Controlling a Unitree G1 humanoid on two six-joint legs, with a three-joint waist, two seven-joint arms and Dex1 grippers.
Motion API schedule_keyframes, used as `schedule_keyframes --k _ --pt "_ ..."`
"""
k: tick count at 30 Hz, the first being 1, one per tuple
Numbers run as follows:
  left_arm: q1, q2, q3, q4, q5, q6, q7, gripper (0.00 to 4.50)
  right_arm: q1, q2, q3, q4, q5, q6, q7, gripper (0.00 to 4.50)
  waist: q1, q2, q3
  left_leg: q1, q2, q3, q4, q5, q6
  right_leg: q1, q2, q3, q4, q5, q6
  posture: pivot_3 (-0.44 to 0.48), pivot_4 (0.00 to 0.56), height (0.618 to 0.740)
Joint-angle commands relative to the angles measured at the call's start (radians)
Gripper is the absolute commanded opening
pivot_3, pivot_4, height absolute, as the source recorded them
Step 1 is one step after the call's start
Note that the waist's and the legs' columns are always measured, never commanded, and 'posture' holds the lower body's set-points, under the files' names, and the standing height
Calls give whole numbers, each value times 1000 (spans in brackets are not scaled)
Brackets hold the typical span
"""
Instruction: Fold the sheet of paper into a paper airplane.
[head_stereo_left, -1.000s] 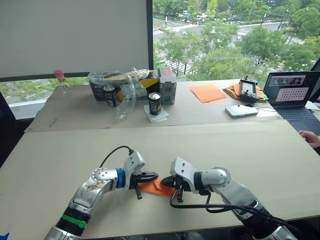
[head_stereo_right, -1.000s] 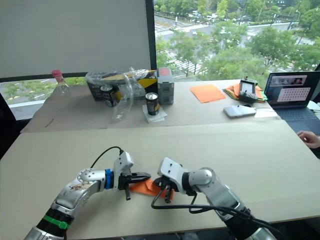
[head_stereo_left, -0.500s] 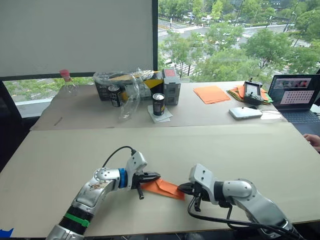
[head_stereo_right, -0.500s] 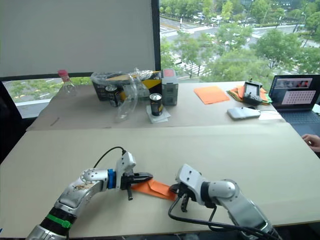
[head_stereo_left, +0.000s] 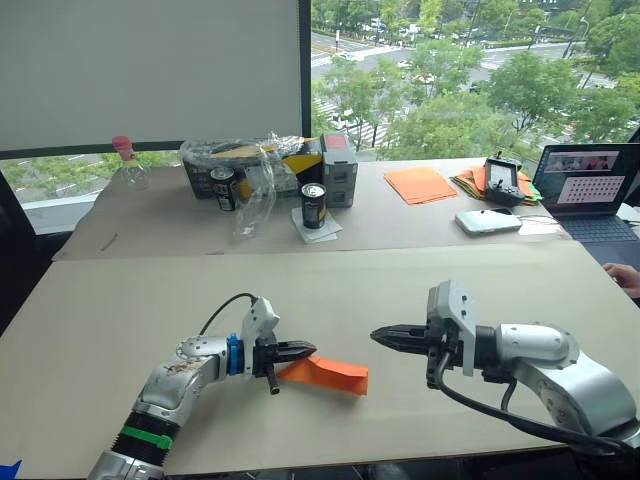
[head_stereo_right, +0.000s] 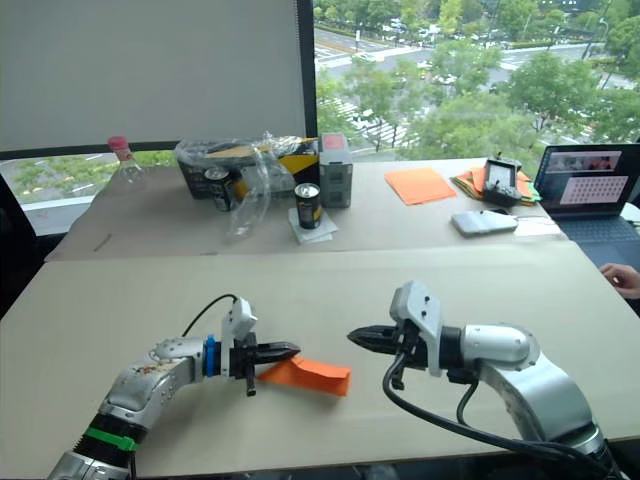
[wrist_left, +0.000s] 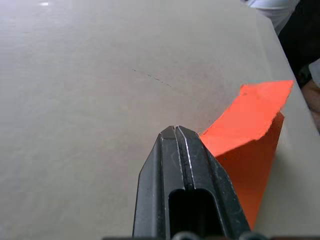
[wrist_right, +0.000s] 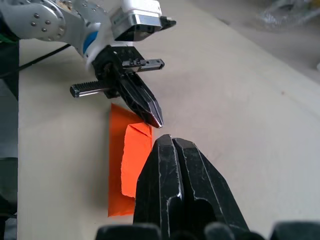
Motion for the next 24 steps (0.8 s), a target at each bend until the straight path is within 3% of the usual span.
schedule_keyframes --k 1,4,9,12,18,24 --pt "-34 83 117 -60 -73 54 -28 0 -54 -5 52 -52 72 84 2 21 0 0 4 -1 0 0 0 0 0 -1 0 0 0 1 -1 0 150 695" --pt "-4 204 155 -79 -53 50 -70 0 -115 1 160 -58 53 141 -11 21 -16 0 10 -4 -1 1 1 0 0 -5 -1 2 0 1 -2 0 150 695" --pt "72 299 163 -154 -67 75 -120 0 -157 10 288 7 -35 135 -41 21 -17 2 12 -6 -3 2 0 0 0 -7 -3 3 0 1 -2 0 150 695" --pt "99 311 178 -196 -90 109 -116 0 -181 7 336 50 -82 110 -33 21 -12 1 12 -14 -4 2 2 0 0 -15 -3 3 2 2 -2 0 150 695" --pt "132 303 181 -256 -109 142 -87 0 -276 62 338 223 -195 37 -87 21 -18 1 12 -14 -3 3 2 2 -3 -15 -2 4 2 4 -5 0 150 695" --pt "142 303 186 -234 -104 145 -70 0 -313 40 255 163 -112 100 -43 21 -17 1 12 -14 -2 3 2 2 -3 -16 -1 3 3 4 -5 0 150 695"
